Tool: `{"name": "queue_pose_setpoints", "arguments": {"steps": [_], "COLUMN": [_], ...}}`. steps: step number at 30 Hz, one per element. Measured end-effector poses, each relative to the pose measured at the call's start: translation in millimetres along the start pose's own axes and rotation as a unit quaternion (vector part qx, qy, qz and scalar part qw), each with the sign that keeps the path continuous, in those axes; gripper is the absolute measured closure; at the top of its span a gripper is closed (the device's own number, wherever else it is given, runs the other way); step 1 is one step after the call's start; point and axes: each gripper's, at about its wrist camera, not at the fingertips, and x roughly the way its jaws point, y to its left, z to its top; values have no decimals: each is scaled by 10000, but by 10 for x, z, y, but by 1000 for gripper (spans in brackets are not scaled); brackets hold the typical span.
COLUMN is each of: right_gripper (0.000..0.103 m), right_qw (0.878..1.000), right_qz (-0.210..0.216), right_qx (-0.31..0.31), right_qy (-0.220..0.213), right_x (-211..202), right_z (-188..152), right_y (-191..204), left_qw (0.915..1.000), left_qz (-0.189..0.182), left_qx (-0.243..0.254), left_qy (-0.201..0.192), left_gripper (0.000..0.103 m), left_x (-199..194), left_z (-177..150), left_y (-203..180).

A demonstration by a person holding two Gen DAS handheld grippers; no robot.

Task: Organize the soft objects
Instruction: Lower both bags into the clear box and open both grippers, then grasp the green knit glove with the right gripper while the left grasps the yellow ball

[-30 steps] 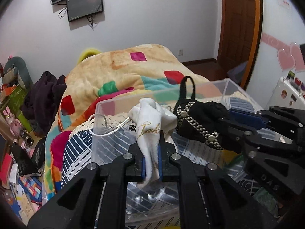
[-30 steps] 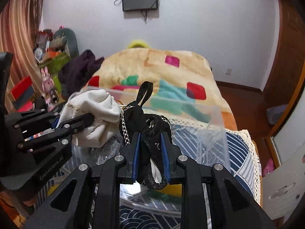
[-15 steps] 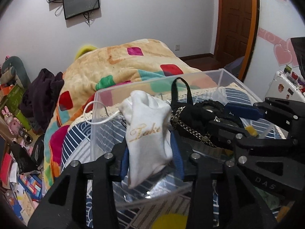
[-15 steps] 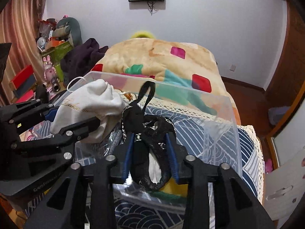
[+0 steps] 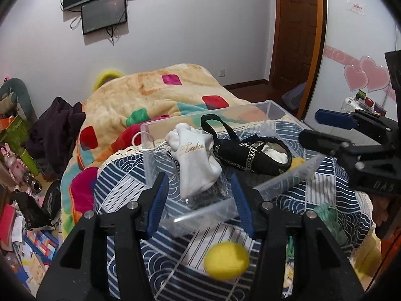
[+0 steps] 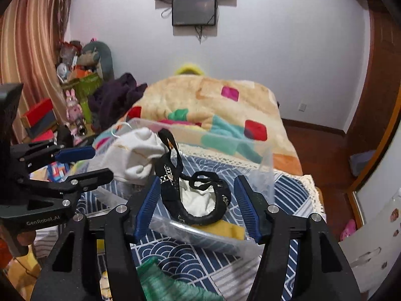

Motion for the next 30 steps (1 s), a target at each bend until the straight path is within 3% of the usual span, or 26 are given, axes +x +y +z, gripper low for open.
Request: {"name": "queue_pose_setpoints", "arguments": {"steps": [5,11,30], "right_gripper": [37,36,35], "right_qw": [9993,9991,9938], "right_qz": [-20,82,595], "right_qx": [158,254,414], "right_qy": [-324,-329,845], "right_x": [-217,-338,-25], "right_z": [-66,-245,-1041], "right_y": [-40,-1,170], "left_qw": [10000,10000,9965], "left_qz": [21,-35,-315], "left_qx": [-13,32,-360], "left_qy": [-64,68,690], "left_gripper": [47,47,49], "left_x": [-178,-234,63], "left_z": [-100,-290,-818], "left_y": [-8,-83,-197]}}
